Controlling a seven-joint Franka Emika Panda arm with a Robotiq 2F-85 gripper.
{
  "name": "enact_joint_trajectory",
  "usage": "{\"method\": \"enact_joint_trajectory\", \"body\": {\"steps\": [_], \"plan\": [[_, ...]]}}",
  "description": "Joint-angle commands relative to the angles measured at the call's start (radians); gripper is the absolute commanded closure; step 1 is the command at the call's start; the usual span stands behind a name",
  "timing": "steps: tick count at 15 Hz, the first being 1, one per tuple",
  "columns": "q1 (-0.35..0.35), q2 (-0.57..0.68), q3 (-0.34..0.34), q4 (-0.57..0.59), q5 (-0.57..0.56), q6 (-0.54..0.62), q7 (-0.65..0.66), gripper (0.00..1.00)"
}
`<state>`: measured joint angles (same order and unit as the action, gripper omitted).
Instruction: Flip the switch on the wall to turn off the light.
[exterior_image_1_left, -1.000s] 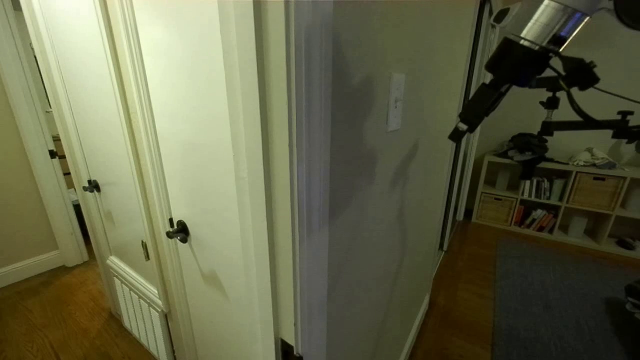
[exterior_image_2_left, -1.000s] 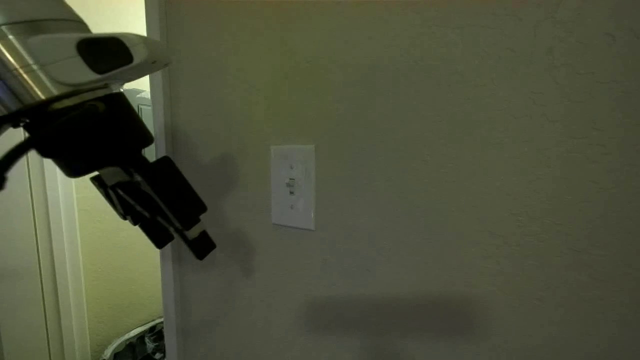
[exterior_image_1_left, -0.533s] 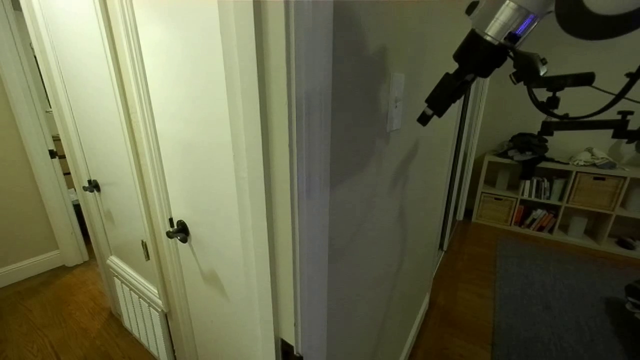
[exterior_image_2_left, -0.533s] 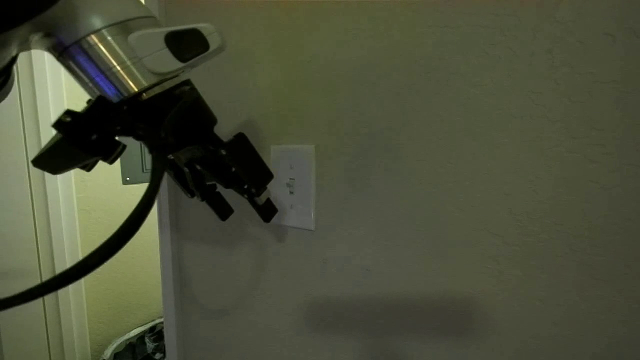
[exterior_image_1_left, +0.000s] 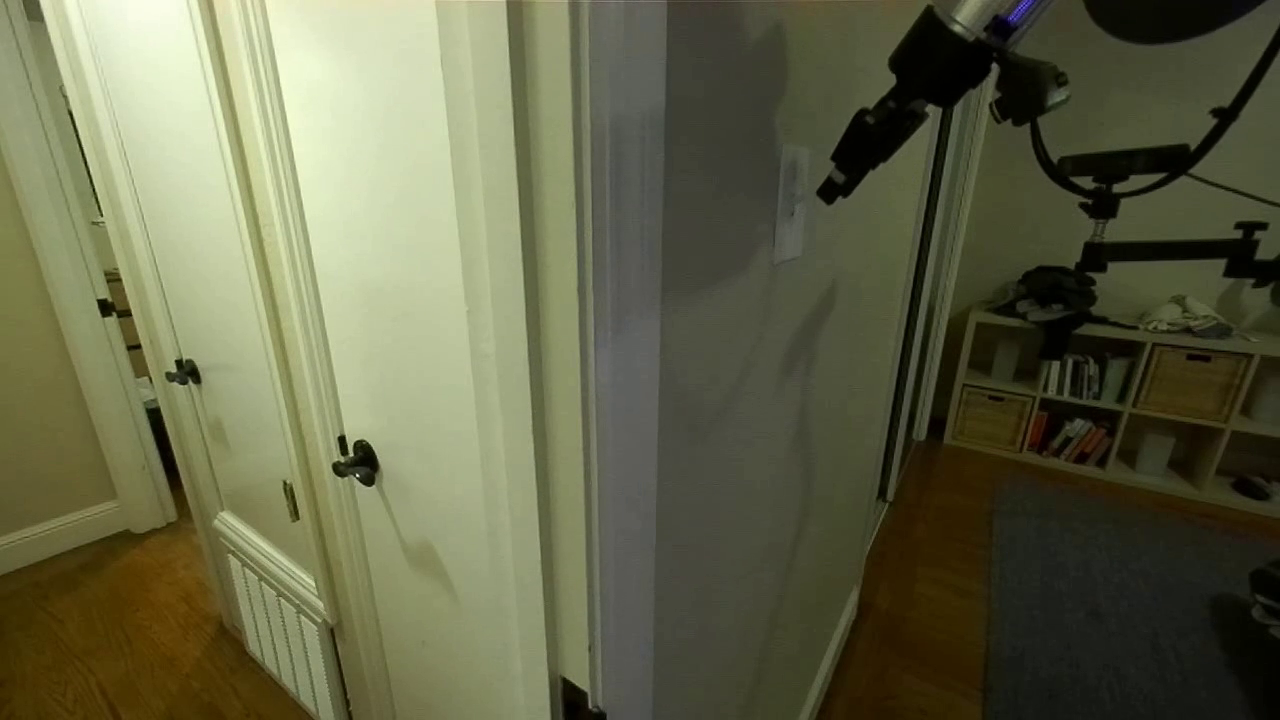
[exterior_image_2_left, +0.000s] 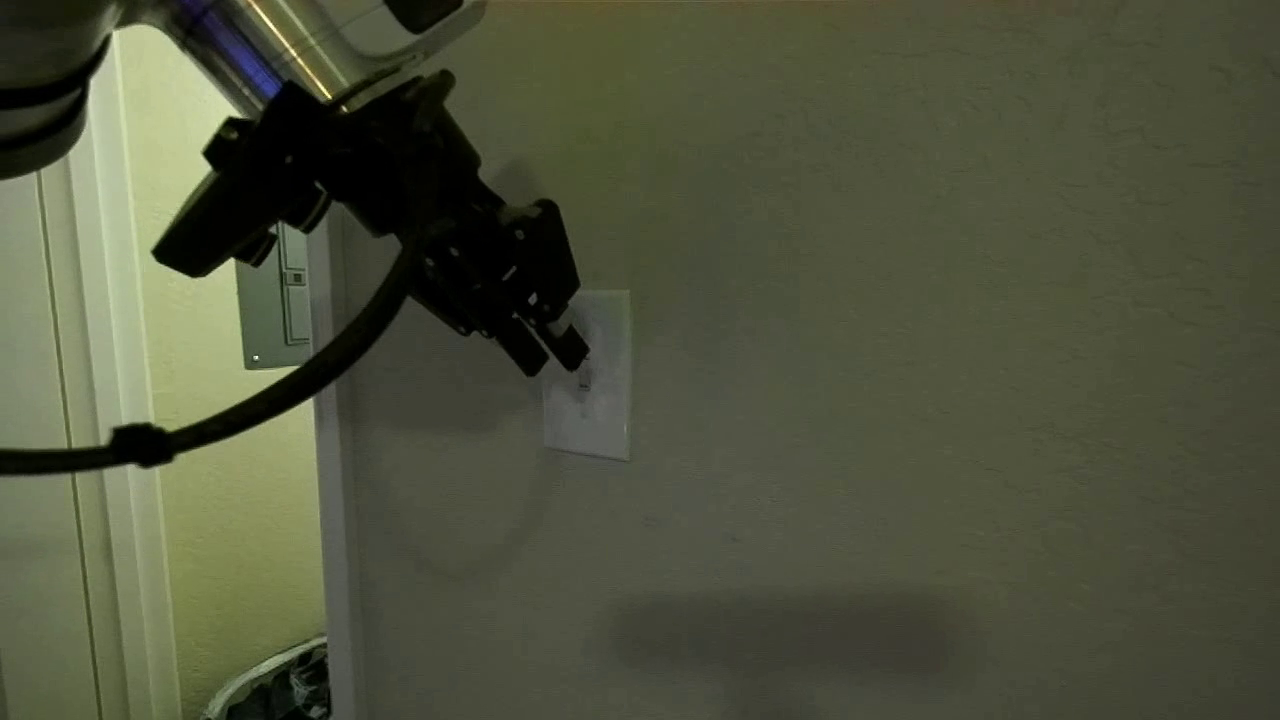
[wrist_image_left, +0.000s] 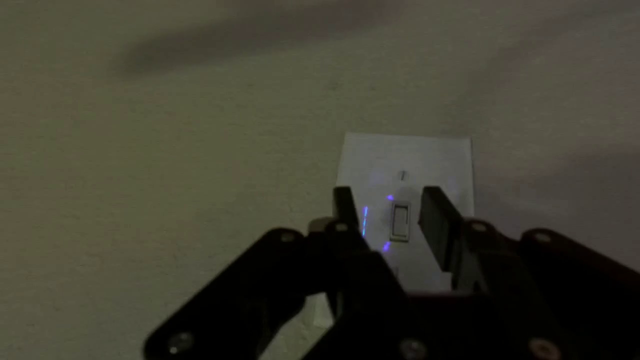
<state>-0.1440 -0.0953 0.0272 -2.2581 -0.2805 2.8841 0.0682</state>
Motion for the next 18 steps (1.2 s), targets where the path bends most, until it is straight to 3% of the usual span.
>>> {"method": "enact_joint_trajectory", "body": {"steps": [1, 6, 9, 18], "plan": [[-0.012, 0.009, 0.008, 0.025, -0.043, 0.011, 0.061, 0.92], [-0.004, 0.054, 0.009, 0.05, -0.024, 0.024, 0.067, 1.0], [-0.003, 0.088, 0.009, 0.084, -0.029, 0.021, 0.066, 0.94], [-0.004, 0.076, 0.009, 0.098, -0.093, 0.012, 0.074, 0.95]]}}
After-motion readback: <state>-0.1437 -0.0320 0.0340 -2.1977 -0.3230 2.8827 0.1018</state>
